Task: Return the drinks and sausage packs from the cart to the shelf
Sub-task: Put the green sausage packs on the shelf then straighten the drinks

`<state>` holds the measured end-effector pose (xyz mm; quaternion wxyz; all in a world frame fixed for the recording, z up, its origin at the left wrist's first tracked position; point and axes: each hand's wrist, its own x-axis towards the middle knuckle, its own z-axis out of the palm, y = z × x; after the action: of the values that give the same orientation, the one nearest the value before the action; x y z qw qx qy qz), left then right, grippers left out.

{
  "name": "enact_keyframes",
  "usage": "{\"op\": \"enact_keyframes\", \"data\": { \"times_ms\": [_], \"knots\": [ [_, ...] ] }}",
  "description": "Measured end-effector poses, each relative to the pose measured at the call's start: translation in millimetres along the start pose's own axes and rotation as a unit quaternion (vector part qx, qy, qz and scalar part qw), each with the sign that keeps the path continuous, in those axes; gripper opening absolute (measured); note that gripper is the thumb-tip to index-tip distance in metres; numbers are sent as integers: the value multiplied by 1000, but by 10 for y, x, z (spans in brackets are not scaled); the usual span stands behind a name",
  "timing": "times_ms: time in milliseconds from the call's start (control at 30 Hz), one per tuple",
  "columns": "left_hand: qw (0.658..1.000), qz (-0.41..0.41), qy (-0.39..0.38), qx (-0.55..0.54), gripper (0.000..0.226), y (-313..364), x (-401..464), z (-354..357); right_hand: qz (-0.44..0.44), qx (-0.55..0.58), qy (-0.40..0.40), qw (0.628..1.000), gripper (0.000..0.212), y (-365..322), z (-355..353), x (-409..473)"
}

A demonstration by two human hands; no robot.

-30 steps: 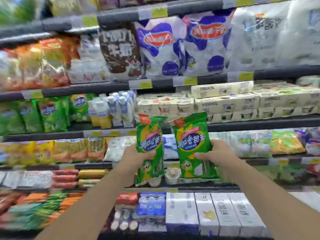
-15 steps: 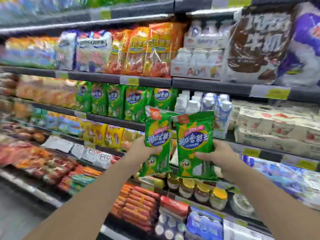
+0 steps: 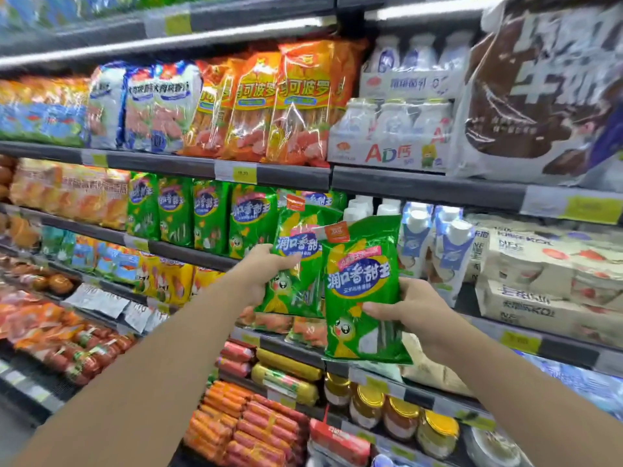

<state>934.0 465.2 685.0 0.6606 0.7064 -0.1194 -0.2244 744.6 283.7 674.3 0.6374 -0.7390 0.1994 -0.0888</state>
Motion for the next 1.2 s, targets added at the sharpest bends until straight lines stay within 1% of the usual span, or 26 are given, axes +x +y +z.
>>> {"op": "enact_keyframes", "data": {
  "times_ms": [67, 267, 367, 433, 500, 567, 633, 667, 700, 733, 767, 800, 833, 867, 933, 967, 1000, 1067, 1100, 1133, 1167, 1200],
  "knots": [
    [1000, 7, 6, -2, 96, 100, 160, 12, 5, 6, -5, 1000, 30, -5, -14, 15],
    [997, 52, 56, 8, 85, 338, 718, 61, 15, 8, -30, 999, 34, 25, -32, 37],
    [993, 76, 88, 17, 82, 317, 988, 87, 27, 10, -21, 999, 35, 41, 24, 66],
    [991, 93, 92, 30, 83, 275, 1120, 102, 32, 9, -12, 999, 36, 49, 77, 104],
    [985, 127, 92, 73, 79, 230, 1201, 128, 38, 9, 0, 999, 38, 42, 142, 146],
    [964, 187, 112, 154, 76, 172, 1247, 136, 46, 13, 12, 999, 38, 35, 219, 199],
    [929, 254, 132, 237, 81, 117, 1177, 115, 51, 18, 26, 998, 37, 23, 319, 256],
    [898, 295, 133, 298, 85, 77, 1147, 74, 50, 20, 34, 998, 38, 20, 372, 286],
    [847, 342, 137, 383, 89, 37, 1105, 46, 49, 22, 42, 998, 38, 22, 424, 316],
    [775, 390, 144, 476, 91, -26, 1071, 17, 49, 23, 48, 997, 38, 25, 475, 346],
    [690, 426, 148, 566, 92, -91, 1101, -41, 49, 22, 52, 997, 38, 21, 527, 374],
    [646, 426, 160, 613, 92, -123, 1137, -103, 49, 23, 55, 997, 37, 15, 577, 404],
    [649, 425, 162, 610, 89, -121, 1178, -140, 48, 24, 58, 997, 36, -1, 626, 437],
    [661, 434, 153, 593, 79, -106, 1211, -168, 47, 23, 64, 997, 36, -27, 672, 475],
    [665, 467, 121, 570, 52, -66, 1232, -187, 43, 22, 76, 996, 36, -94, 775, 566],
    [669, 482, 100, 557, 42, -53, 1219, -199, 38, 24, 82, 996, 36, -132, 830, 626],
    [692, 488, 88, 525, 35, -49, 1202, -225, 31, 29, 89, 995, 37, -180, 884, 688],
    [786, 451, 71, 417, 20, -17, 1099, -344, 14, 37, 107, 994, 35, -280, 991, 825],
    [822, 425, 78, 371, 12, -28, 1059, -423, 4, 42, 116, 992, 33, -335, 1045, 898],
    [845, 406, 88, 336, 6, -43, 1019, -511, -6, 46, 126, 991, 32, -386, 1096, 973],
    [855, 404, 97, 310, 5, -70, 990, -595, -15, 53, 135, 989, 32, -439, 1147, 1051],
    [856, 411, 100, 296, 9, -98, 948, -668, -25, 59, 147, 987, 32, -482, 1192, 1133]
  ]
}}
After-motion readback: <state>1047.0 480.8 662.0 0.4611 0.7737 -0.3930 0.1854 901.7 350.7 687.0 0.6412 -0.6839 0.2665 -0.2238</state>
